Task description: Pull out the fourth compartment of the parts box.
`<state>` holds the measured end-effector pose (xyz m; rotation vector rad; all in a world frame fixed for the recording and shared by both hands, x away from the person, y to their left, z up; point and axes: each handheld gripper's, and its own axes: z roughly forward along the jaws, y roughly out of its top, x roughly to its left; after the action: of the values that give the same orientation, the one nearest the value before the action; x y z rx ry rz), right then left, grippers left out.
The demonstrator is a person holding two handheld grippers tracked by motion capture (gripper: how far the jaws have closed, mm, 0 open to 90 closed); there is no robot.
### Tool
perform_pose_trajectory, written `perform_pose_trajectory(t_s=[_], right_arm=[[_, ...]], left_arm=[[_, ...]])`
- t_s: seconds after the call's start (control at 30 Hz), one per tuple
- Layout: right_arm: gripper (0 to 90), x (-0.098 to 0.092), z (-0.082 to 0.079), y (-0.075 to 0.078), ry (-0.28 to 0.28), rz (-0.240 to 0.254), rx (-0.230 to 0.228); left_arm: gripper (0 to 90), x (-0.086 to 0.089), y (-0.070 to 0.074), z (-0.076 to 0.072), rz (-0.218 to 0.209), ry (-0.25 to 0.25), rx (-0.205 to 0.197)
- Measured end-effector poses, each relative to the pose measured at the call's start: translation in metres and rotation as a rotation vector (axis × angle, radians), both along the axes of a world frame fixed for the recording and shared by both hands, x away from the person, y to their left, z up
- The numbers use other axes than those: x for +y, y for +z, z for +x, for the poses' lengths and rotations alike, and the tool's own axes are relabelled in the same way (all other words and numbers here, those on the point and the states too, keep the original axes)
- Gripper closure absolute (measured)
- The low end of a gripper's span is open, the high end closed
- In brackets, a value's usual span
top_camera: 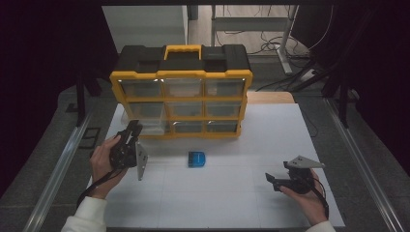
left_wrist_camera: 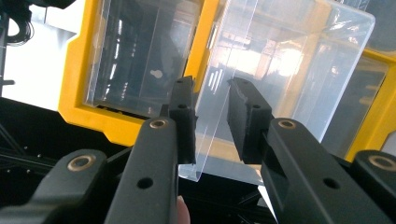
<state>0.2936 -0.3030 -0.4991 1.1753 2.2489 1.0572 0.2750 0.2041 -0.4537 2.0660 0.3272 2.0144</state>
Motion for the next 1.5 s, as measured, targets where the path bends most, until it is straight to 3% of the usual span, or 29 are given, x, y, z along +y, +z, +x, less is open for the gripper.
perform_pose_trajectory(t_s=[1.5], right_arm=[[14.8,0.0,0.001,-0.001,0.001,-0.007,0.001]], left_arm=[[72.8,0.001,-0.001,-0.012,0.013,-0.009,0.006]])
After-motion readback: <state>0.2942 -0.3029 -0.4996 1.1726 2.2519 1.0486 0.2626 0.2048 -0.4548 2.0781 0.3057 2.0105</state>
